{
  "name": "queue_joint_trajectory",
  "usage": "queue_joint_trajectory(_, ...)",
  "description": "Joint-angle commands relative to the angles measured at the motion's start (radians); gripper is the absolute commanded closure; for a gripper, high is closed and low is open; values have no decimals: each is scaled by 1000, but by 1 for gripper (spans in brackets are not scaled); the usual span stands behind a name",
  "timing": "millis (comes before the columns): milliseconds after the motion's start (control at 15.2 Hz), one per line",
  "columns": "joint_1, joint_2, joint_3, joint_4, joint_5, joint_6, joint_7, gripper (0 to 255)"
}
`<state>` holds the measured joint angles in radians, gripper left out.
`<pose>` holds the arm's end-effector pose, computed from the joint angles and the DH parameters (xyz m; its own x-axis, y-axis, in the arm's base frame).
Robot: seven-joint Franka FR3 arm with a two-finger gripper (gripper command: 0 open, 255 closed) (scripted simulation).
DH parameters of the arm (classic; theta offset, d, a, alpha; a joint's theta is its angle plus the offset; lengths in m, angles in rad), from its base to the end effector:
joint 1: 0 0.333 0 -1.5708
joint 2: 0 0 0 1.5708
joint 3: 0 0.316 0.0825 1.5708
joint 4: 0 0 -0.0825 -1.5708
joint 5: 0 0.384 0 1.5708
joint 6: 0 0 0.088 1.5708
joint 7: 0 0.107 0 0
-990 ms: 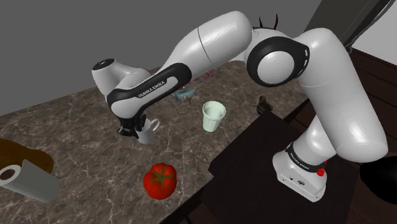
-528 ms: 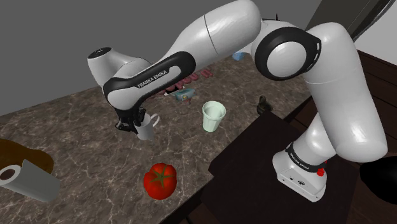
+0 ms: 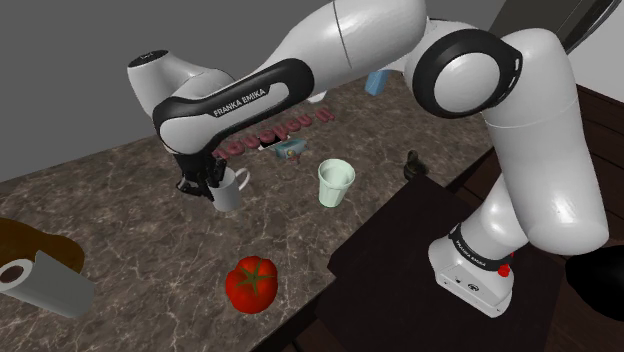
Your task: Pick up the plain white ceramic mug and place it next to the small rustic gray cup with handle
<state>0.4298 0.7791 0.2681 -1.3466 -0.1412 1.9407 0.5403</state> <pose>0.5817 0.4230 0.2595 0.9735 0.1549 -0.1681 0.1612 -0.9866 0.0245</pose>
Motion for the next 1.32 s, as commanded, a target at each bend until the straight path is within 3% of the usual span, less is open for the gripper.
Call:
queue_joint_trajectory(0,1,-12,2,5,2,-18,2,255)
queue_joint_trajectory(594,-1,-59,10,40,12,-98,-1,255)
queue_joint_trajectory(924,-97,-226,10,-236,36,10,-70,255)
queue_joint_trajectory(1254,-182,-362,-1,-445,59,85,-156,255)
